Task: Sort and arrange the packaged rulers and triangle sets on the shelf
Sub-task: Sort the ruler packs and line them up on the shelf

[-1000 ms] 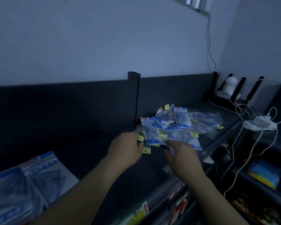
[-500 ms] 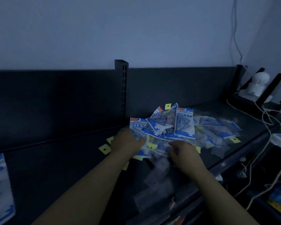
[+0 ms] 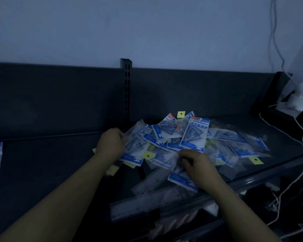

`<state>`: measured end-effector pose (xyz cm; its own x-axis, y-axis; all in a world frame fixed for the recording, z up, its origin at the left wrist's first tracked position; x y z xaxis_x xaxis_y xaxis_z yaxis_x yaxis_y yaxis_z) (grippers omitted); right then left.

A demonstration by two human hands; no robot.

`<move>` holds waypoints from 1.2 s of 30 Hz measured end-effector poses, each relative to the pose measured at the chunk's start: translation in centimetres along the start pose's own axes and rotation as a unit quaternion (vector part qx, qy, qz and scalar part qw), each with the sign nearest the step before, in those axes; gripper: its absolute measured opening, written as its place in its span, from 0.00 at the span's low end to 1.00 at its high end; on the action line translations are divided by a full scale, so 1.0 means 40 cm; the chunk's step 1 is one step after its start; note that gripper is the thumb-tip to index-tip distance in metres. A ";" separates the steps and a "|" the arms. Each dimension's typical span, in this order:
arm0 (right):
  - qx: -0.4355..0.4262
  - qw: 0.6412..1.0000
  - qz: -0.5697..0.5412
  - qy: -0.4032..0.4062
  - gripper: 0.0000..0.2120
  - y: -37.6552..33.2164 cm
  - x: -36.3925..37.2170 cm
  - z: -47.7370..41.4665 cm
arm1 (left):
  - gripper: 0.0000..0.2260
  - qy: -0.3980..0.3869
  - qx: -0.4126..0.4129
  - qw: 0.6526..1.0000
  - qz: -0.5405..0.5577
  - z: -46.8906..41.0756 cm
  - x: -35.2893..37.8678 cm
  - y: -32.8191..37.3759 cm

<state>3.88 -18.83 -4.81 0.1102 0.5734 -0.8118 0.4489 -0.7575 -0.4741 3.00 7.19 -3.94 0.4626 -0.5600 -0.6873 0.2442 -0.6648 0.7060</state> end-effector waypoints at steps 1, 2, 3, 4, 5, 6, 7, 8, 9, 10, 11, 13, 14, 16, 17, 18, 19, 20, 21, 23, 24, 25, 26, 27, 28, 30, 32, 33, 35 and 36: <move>0.002 1.000 -0.003 0.006 0.09 0.008 -0.005 0.000 | 0.10 -0.009 0.004 1.000 0.019 0.014 -0.008 0.010; -0.001 1.000 -0.002 0.011 0.09 0.015 -0.011 0.002 | 0.10 -0.029 0.008 0.999 0.038 0.031 -0.012 0.024; -0.006 1.000 0.001 0.014 0.09 0.024 -0.014 0.003 | 0.11 -0.059 0.013 0.996 0.058 0.050 -0.011 0.041; -0.008 1.000 0.007 0.013 0.09 0.031 -0.015 0.004 | 0.11 -0.092 0.018 0.993 0.075 0.070 -0.005 0.059; -0.005 1.000 0.012 0.010 0.08 0.034 -0.016 0.005 | 0.11 -0.118 0.026 0.989 0.082 0.087 0.006 0.074; -0.002 1.000 0.018 0.004 0.08 0.035 -0.017 0.008 | 0.10 -0.133 0.038 0.988 0.073 0.100 0.022 0.085; -0.001 1.000 0.021 -0.001 0.08 0.036 -0.016 0.009 | 0.10 -0.135 0.051 0.988 0.051 0.108 0.040 0.094; 0.000 1.000 0.021 -0.004 0.08 0.036 -0.014 0.011 | 0.09 -0.134 0.062 0.989 0.026 0.113 0.059 0.099; 0.002 1.000 0.018 -0.008 0.07 0.039 -0.011 0.012 | 0.09 -0.139 0.069 0.988 0.003 0.116 0.077 0.100; 0.003 1.000 0.015 -0.013 0.07 0.042 -0.010 0.013 | 0.12 -0.154 0.071 0.985 -0.024 0.121 0.092 0.102; 0.003 1.000 0.007 -0.017 0.08 0.047 -0.009 0.013 | 0.19 -0.172 0.081 0.980 -0.060 0.123 0.105 0.102; 0.007 1.000 -0.007 -0.022 0.08 0.055 -0.010 0.012 | 0.32 -0.201 0.093 0.968 -0.116 0.127 0.120 0.107; 0.012 1.000 -0.010 -0.024 0.07 0.058 -0.011 0.012 | 0.33 -0.207 0.091 0.967 -0.120 0.129 0.120 0.112; 0.017 0.999 -0.012 -0.025 0.07 0.062 -0.011 0.011 | 0.29 -0.207 0.084 0.969 -0.101 0.127 0.118 0.120; 0.019 0.999 -0.014 -0.022 0.07 0.065 -0.010 0.010 | 0.27 -0.204 0.080 0.971 -0.099 0.127 0.114 0.124; 0.020 1.000 -0.017 -0.017 0.07 0.067 -0.011 0.009 | 0.25 -0.200 0.074 0.971 -0.106 0.125 0.108 0.125; 0.022 0.999 -0.022 -0.013 0.07 0.067 -0.013 0.010 | 0.24 -0.195 0.070 0.972 -0.113 0.122 0.103 0.123; 0.019 0.999 -0.027 -0.009 0.08 0.067 -0.017 0.012 | 0.23 -0.197 0.063 0.972 -0.115 0.118 0.098 0.120; 0.015 0.999 -0.030 -0.009 0.11 0.067 -0.022 0.014 | 0.22 -0.202 0.057 0.972 -0.107 0.114 0.093 0.116; -0.002 0.999 -0.037 -0.026 0.19 0.065 -0.031 0.020 | 0.19 -0.214 0.042 0.971 -0.095 0.106 0.079 0.106; -0.010 0.998 -0.038 -0.043 0.21 0.063 -0.037 0.024 | 0.18 -0.217 0.036 0.971 -0.094 0.101 0.071 0.101; -0.016 0.997 -0.035 -0.068 0.23 0.061 -0.042 0.028 | 0.17 -0.218 0.032 0.971 -0.091 0.098 0.062 0.097; -0.022 0.995 -0.031 -0.096 0.24 0.059 -0.046 0.032 | 0.14 -0.218 0.025 0.972 -0.084 0.095 0.050 0.095; -0.021 0.991 -0.028 -0.130 0.24 0.059 -0.050 0.037 | 0.13 -0.219 0.020 0.973 -0.075 0.093 0.039 0.091; -0.019 0.986 -0.030 -0.165 0.22 0.058 -0.053 0.042 | 0.12 -0.220 0.016 0.973 -0.070 0.091 0.027 0.087; -0.014 0.977 -0.037 -0.211 0.18 0.057 -0.055 0.049 | 0.12 -0.225 0.013 0.971 -0.075 0.088 0.007 0.070; -0.018 0.974 -0.033 -0.224 0.14 0.055 -0.051 0.045 | 0.15 -0.231 0.009 0.970 -0.077 0.088 -0.006 0.049; -0.025 0.973 -0.023 -0.226 0.13 0.052 -0.048 0.041 | 0.15 -0.233 0.004 0.970 -0.074 0.089 -0.012 0.040; -0.043 0.972 -0.003 -0.233 0.11 0.040 -0.039 0.033 | 0.15 -0.237 -0.004 0.969 -0.068 0.098 -0.026 0.032; -0.051 0.970 0.001 -0.236 0.09 0.034 -0.034 0.028 | 0.15 -0.234 -0.006 0.970 -0.068 0.103 -0.034 0.031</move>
<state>3.34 -21.00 -4.73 -0.2976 0.3472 -0.8893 0.5365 -0.7097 -0.4566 -0.84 5.08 -2.81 -0.0110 -0.6327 -0.7744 0.2872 -0.7438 0.6036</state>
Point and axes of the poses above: each hand's wrist, its own z-axis away from the middle knuckle, its own x-axis out of the palm, y = z × x, the point moved 1 cm from there along -z, towards the middle knuckle, and after that the axes turned 6 degrees about y, right-handed, at the moved point
